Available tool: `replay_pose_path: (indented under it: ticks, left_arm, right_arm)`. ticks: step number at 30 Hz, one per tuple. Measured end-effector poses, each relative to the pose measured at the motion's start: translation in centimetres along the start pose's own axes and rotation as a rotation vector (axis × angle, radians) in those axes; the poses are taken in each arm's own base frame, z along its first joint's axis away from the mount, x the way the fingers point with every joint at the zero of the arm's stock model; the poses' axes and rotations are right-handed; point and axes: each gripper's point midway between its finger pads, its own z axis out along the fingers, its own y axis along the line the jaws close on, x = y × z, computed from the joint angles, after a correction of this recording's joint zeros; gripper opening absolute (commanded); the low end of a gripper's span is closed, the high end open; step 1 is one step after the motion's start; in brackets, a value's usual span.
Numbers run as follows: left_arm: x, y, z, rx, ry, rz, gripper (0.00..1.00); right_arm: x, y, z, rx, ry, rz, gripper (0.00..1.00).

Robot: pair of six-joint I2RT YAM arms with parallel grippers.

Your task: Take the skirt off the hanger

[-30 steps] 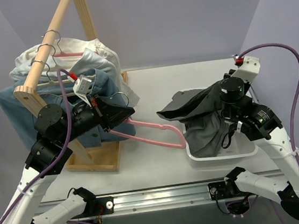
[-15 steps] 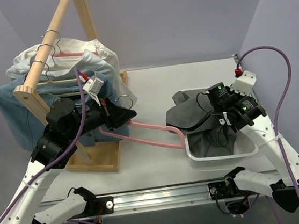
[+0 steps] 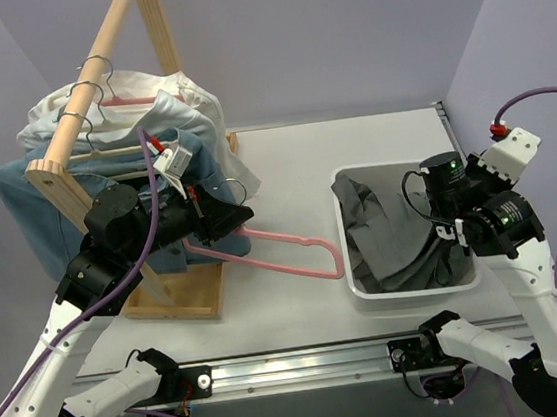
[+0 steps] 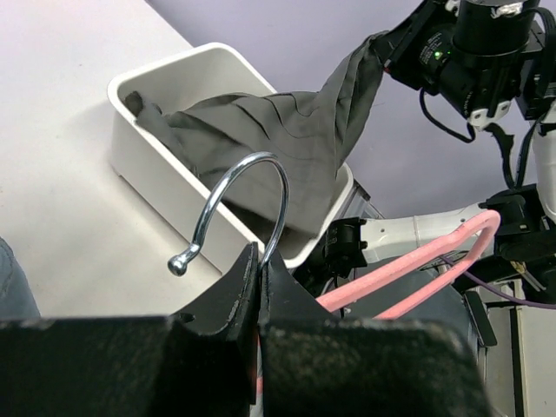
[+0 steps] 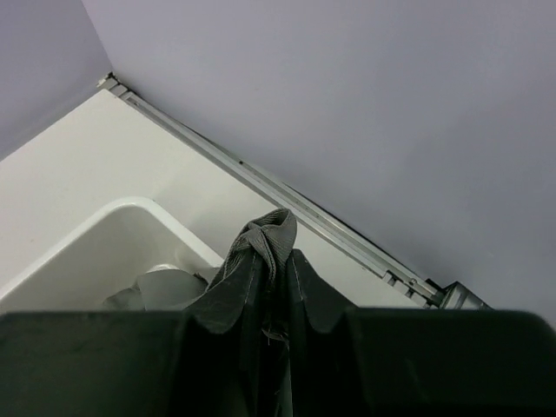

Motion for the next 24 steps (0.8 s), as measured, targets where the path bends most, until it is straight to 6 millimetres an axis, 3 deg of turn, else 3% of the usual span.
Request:
replay_pose_path:
  ticks: [5,9,11,12,14,17,20,22,24]
  left_arm:
    - [0.0,0.1,0.0,-0.003,0.002,0.010,0.02]
    - [0.2,0.4,0.0,-0.013,0.006,0.012,0.02]
    - [0.2,0.6,0.2,-0.023,0.007,0.013,0.02]
    - [0.3,0.8,0.3,-0.030,0.009,0.015,0.02]
    - [0.3,1.2,0.5,-0.043,0.011,0.023,0.02]
    - [0.5,2.0,0.7,-0.071,0.019,0.034,0.02]
    - [0.8,2.9,0.9,-0.104,0.031,0.046,0.02]
    - [1.1,3.5,1.0,-0.128,0.043,0.055,0.02]
    - [1.4,4.1,1.0,-0.150,0.054,0.062,0.02]
  right_arm:
    - [1.5,1.9,0.9,-0.041,0.021,-0.082,0.01]
    - [4.9,7.3,0.9,-0.249,0.135,-0.174,0.20]
    - [7.1,10.8,0.2,-0.400,0.215,-0.207,0.48]
    - [8.3,12.7,-0.4,-0.484,0.261,-0.223,0.70]
    - [9.9,15.2,-1.6,-0.609,0.331,-0.243,0.81]
    - [10.9,17.1,-3.8,-0.765,0.404,-0.241,0.96]
    - [9.4,17.8,-7.1,-0.946,0.423,-0.184,1.00]
    - [6.8,17.7,-10.4,-1.111,0.402,-0.114,1.00]
    - [2.7,16.9,-14.8,-1.329,0.346,-0.025,1.00]
